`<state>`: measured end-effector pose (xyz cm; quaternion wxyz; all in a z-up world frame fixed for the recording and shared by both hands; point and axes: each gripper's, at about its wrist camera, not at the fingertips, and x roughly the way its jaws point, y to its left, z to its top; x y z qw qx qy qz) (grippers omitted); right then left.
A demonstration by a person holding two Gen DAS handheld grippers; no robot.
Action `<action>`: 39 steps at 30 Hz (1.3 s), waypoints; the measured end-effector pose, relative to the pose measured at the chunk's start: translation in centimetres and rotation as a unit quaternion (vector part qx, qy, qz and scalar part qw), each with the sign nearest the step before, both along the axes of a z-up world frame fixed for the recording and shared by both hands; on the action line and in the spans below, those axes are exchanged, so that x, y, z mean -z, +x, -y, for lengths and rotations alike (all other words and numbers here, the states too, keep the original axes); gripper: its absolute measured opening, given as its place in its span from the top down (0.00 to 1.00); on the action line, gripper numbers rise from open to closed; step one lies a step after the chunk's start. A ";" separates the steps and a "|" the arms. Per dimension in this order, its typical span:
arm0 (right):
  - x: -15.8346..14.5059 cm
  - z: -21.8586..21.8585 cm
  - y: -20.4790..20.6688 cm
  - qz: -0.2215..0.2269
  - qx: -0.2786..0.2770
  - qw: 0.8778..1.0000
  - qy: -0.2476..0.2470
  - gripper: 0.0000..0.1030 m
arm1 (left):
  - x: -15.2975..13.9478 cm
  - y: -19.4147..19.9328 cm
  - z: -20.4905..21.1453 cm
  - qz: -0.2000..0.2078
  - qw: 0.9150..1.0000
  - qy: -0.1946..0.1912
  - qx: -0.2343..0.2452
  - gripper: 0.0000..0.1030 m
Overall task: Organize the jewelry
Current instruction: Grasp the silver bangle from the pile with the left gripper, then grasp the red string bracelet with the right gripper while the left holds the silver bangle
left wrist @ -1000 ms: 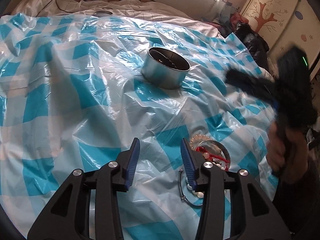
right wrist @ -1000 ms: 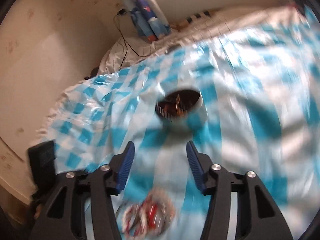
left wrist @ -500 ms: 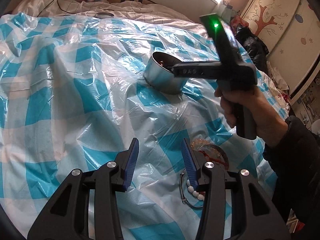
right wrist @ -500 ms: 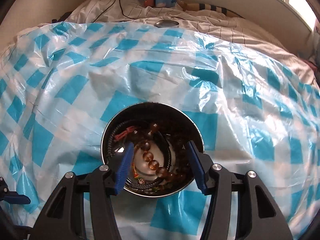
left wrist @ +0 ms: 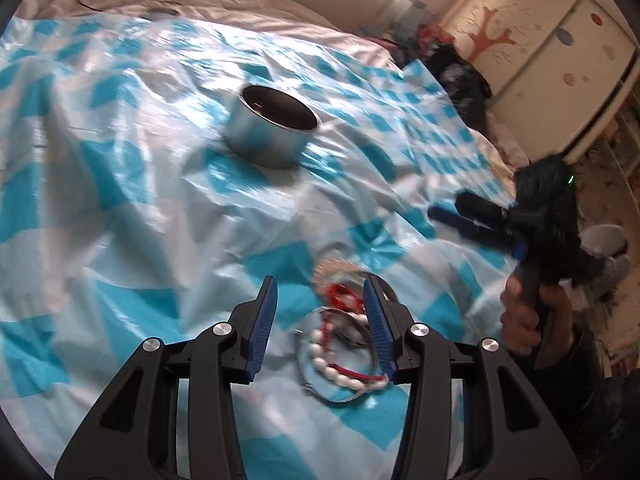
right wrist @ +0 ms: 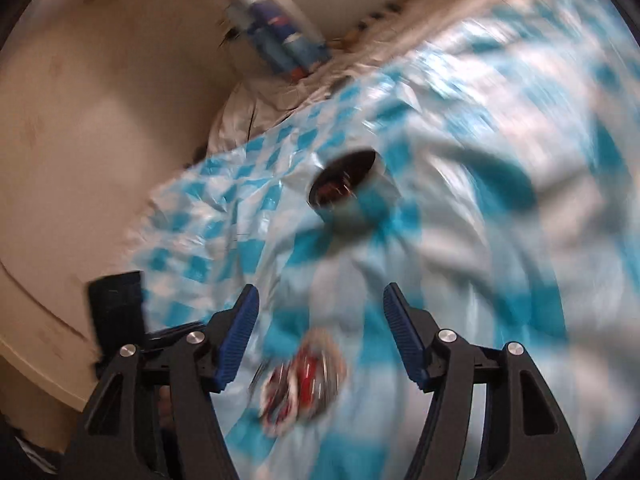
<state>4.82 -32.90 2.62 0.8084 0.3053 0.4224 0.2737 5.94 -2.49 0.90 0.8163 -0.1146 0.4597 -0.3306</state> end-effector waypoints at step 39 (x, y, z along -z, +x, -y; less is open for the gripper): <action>1.8 -9.4 -1.3 0.009 -0.191 0.979 -0.066 0.52 | -1.9 0.2 -4.9 0.033 0.998 0.021 -0.057 0.96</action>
